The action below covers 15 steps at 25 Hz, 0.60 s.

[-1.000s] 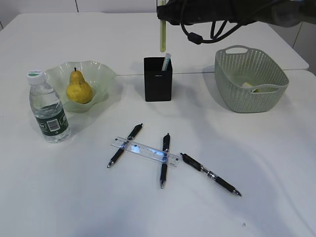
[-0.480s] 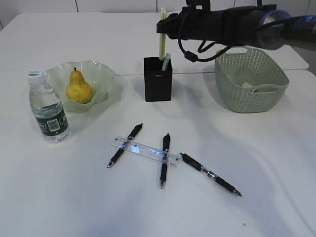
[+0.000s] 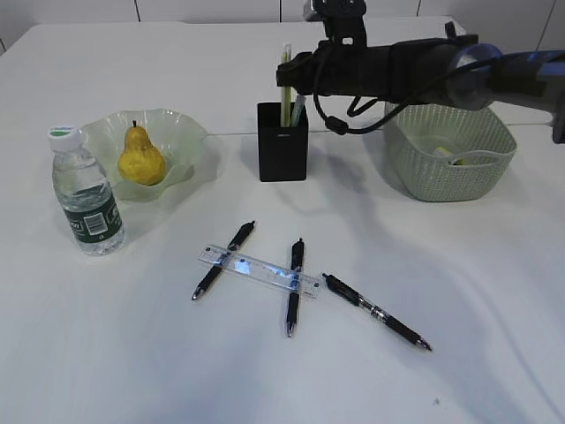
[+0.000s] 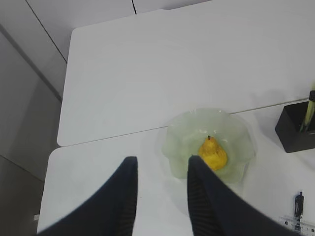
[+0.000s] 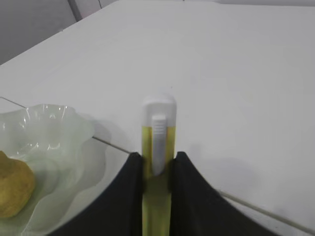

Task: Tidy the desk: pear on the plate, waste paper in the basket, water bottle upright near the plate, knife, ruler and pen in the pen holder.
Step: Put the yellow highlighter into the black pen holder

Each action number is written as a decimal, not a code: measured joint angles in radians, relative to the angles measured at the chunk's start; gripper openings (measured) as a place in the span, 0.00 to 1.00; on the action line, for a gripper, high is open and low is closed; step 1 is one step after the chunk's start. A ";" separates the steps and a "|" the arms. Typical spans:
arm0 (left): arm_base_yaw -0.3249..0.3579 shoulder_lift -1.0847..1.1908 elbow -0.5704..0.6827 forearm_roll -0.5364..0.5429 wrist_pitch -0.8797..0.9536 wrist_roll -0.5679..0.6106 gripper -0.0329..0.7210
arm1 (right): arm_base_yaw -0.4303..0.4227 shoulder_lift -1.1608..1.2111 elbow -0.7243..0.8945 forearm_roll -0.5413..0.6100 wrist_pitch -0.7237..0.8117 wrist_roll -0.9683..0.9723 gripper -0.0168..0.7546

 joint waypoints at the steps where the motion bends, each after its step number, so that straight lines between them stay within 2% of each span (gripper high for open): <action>1: 0.000 0.000 0.000 0.000 0.000 0.000 0.36 | 0.002 0.009 0.000 0.001 0.005 0.000 0.22; 15: 0.000 0.000 0.000 0.000 0.002 0.000 0.36 | 0.012 0.033 0.000 0.002 0.019 -0.003 0.22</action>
